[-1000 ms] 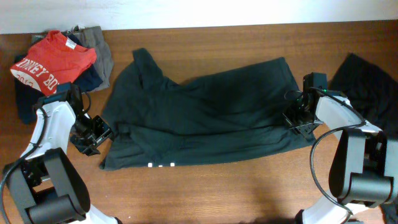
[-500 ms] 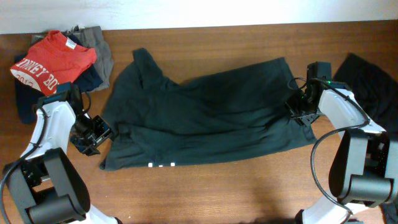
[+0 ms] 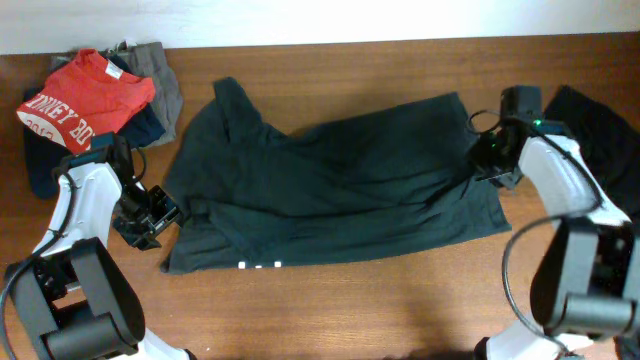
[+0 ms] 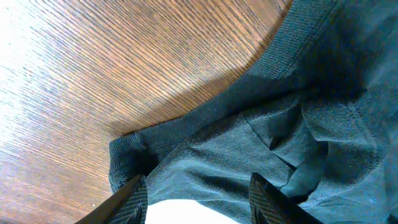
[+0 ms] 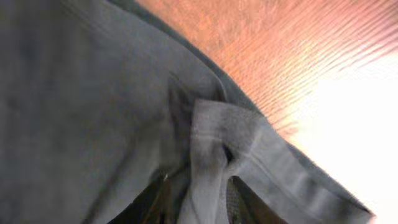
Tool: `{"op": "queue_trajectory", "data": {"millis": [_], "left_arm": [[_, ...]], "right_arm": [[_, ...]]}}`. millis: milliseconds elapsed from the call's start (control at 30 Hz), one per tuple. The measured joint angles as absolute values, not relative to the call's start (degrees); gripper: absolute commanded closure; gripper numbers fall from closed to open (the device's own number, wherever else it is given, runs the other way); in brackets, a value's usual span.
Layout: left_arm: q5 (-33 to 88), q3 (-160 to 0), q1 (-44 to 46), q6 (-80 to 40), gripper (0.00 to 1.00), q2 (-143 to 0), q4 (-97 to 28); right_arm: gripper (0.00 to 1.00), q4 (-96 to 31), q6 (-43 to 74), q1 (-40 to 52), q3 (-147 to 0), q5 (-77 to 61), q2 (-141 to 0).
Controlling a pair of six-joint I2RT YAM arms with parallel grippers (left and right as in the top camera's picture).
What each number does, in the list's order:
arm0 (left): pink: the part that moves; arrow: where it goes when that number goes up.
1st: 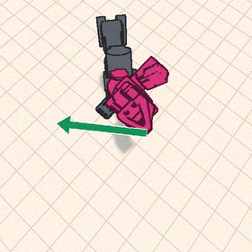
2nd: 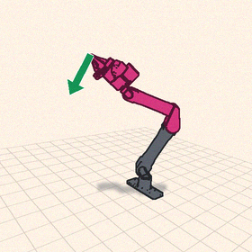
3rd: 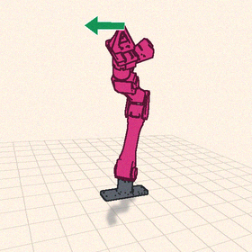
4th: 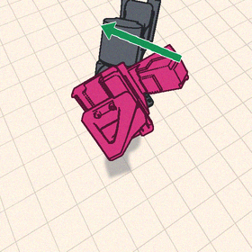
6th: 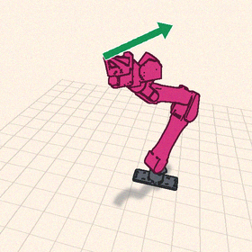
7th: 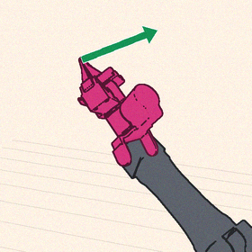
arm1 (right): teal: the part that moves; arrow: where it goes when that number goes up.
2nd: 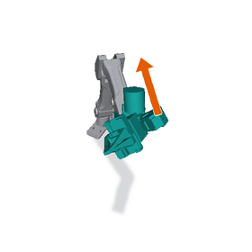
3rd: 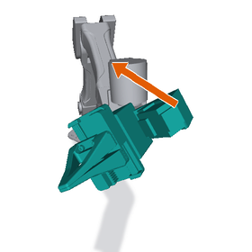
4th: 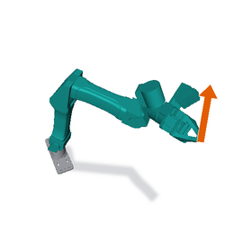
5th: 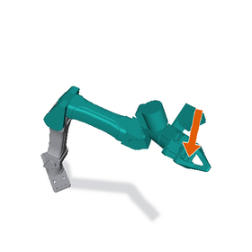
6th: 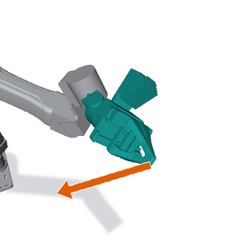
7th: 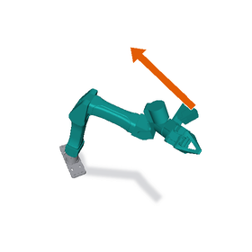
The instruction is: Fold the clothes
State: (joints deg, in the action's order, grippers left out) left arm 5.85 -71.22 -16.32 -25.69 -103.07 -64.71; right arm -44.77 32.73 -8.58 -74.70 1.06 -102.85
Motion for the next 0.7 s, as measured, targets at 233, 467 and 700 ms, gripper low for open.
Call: {"op": "queue_trajectory", "data": {"millis": [233, 467, 700], "left_arm": [[5.8, -71.2, -16.3, -25.5, 0.47, -103.1, -63.6], [5.9, -71.2, -16.3, -25.5, 0.47, -103.1, -63.9], [6.0, -71.2, -16.3, -25.5, 0.47, -103.1, -64.2]], "right_arm": [[0.88, -62.9, 21.5, -7.8, -78.7, -8.6, -93.3], [0.95, -59.6, 16.5, 0.2, -70.1, -12.1, -96.2], [0.96, -58.3, 16.1, 10.1, -68.0, -12.6, -100.6]]}}
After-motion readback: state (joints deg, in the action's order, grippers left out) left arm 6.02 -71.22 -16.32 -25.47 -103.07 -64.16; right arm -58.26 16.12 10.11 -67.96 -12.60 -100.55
